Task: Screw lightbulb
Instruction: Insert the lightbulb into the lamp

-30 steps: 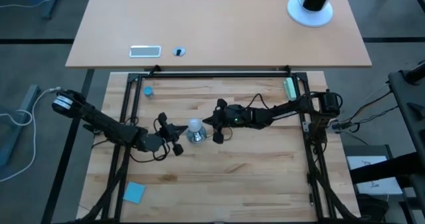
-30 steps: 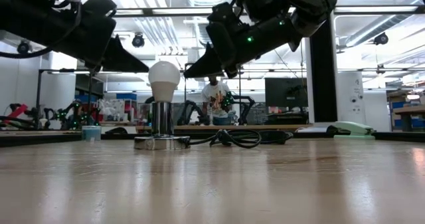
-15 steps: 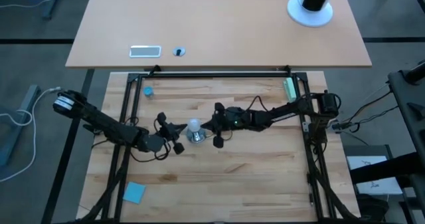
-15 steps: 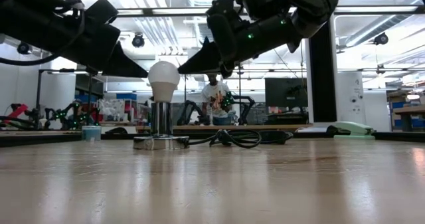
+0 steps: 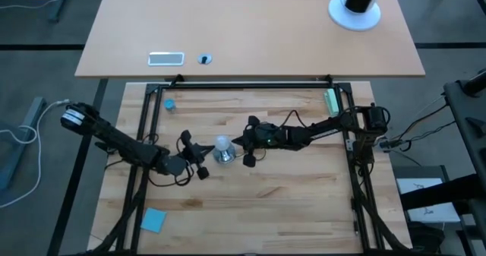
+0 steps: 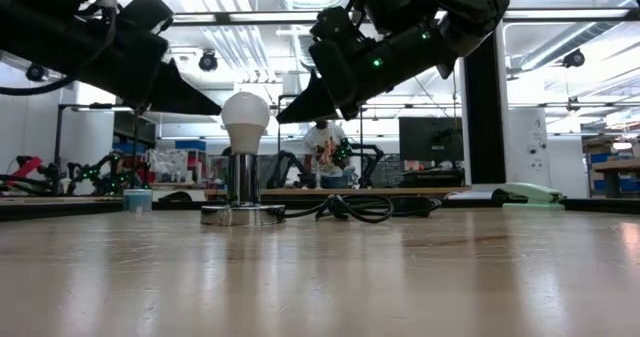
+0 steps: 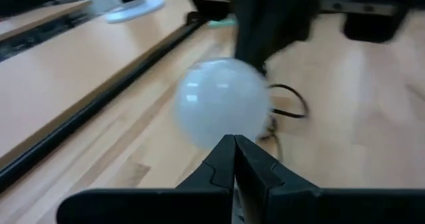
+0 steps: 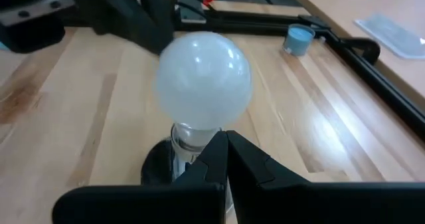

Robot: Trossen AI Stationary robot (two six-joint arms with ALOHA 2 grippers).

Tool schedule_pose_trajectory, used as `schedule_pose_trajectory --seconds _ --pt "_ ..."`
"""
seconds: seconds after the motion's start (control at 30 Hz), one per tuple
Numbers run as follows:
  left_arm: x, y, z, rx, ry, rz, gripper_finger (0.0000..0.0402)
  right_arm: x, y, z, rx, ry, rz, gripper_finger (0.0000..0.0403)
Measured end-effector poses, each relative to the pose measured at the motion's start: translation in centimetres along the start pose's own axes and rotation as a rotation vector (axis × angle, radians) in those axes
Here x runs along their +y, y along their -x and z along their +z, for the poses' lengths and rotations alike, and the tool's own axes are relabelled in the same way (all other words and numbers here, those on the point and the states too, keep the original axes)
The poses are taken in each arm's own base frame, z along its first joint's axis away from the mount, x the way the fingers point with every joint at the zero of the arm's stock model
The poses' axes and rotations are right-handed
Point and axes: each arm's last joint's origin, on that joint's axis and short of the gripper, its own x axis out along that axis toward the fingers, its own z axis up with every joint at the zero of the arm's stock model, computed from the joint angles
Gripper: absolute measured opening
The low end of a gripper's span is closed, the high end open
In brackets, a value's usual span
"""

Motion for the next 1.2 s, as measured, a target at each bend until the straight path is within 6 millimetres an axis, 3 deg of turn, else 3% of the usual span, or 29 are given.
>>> schedule_pose_trajectory --seconds 0.2,0.83,1.2 --pt "-0.1 0.0 0.1 0.000 -0.009 -0.040 0.0000 0.0 0.0 0.4 -0.036 0.001 0.008 0.0000" --pt "0.6 -0.5 -0.2 0.019 0.048 0.062 0.0000 0.6 -0.6 0.6 -0.050 0.013 0.085 0.0000" --pt "0.5 0.0 0.0 0.014 0.031 0.027 0.0000 -0.5 0.2 0.8 0.023 0.030 -0.052 0.0000"
